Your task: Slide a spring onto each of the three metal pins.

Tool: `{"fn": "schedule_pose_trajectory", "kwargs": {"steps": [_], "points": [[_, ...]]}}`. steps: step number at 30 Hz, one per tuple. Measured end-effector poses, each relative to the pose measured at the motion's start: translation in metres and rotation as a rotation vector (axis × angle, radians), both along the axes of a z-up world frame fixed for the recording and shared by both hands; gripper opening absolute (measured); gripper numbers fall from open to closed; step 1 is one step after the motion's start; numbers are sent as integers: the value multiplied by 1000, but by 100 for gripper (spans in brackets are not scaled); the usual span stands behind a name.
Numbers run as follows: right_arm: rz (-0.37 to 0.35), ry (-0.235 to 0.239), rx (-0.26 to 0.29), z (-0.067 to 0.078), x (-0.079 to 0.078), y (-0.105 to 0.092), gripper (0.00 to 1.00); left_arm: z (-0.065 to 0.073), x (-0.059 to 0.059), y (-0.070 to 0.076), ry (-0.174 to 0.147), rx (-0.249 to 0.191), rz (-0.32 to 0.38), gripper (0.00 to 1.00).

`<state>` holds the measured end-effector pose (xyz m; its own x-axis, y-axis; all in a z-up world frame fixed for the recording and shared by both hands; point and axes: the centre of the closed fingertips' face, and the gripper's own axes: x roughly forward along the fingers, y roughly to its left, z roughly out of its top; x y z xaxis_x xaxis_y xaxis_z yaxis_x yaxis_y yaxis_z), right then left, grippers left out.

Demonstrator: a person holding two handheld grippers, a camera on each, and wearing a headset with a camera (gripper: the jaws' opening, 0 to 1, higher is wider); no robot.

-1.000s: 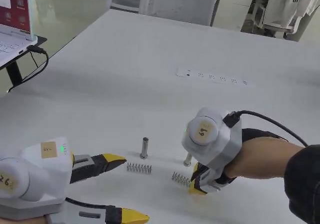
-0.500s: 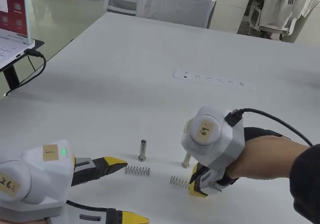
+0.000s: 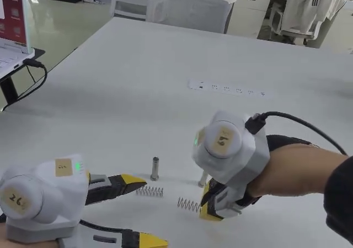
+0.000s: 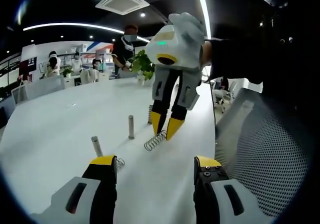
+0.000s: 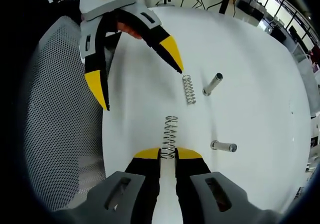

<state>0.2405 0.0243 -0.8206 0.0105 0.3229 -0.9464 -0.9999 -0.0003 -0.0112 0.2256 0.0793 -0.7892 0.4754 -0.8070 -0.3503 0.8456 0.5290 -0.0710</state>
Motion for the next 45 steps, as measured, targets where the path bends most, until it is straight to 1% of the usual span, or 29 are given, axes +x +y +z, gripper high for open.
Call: {"fn": "schedule_pose_trajectory", "kwargs": {"steps": [5,8,11,13,20,25,34,40,45], "points": [[35,2,7,5,-8,4,9,0,0,-3,-2,3,-16,54],[68,6,17,7,-12,7,9,-1,-1,-4,5,-5,-23,52],[71,5,19,8,-14,9,9,-2,-1,-4,9,-3,-30,50],[79,3,21,10,-14,11,9,-1,-1,-5,9,-9,-33,48],[114,-1,32,15,-19,16,9,1,-2,-8,0,-15,-48,42],[147,2,43,18,-24,19,9,3,-4,-11,-10,-17,-69,35],[195,-2,56,19,-28,21,9,5,-8,-14,-17,-20,-95,22],[235,-7,63,20,-31,22,9,6,-10,-16,-15,-26,-108,16],[255,-8,63,19,-33,21,9,5,-12,-17,-11,-23,-117,11]]}}
